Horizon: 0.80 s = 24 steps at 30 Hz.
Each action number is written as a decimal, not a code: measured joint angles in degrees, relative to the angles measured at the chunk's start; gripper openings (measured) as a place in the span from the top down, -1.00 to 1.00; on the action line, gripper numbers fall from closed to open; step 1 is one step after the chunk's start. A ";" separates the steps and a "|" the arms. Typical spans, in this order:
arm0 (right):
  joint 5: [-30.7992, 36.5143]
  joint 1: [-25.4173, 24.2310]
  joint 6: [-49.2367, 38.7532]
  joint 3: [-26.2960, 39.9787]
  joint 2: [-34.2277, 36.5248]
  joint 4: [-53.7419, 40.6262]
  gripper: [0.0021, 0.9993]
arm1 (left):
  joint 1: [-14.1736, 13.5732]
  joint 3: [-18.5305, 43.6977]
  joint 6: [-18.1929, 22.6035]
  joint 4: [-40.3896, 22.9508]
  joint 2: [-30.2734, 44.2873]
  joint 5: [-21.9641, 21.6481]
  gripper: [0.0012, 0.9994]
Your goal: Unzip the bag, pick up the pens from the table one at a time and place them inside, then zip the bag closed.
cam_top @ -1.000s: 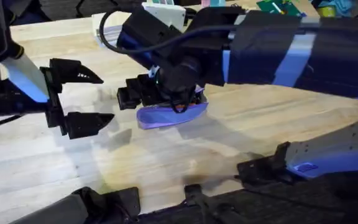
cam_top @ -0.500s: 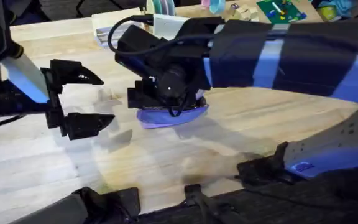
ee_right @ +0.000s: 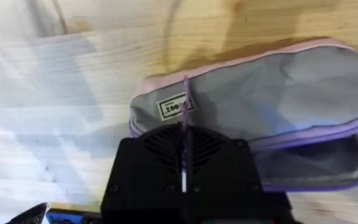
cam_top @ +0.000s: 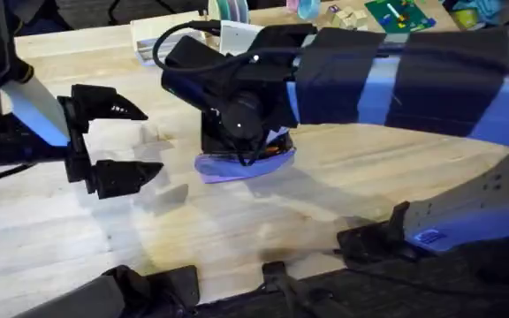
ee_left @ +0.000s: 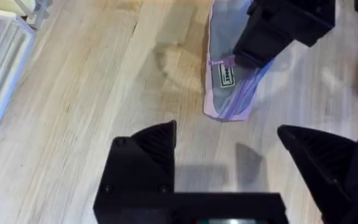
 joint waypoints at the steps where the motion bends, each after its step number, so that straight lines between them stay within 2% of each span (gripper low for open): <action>1: 0.00 0.00 0.03 0.00 0.00 -0.04 0.94 | 0.00 0.00 0.00 0.00 0.00 0.00 -0.99; 13: -0.05 -1.45 -2.81 0.04 -0.18 -0.01 0.94 | 0.00 0.00 0.00 0.00 0.00 -0.01 -0.99; 24: -0.06 -1.99 -8.17 0.39 -5.14 0.13 0.94 | -0.14 0.00 0.00 0.04 0.00 0.09 -0.99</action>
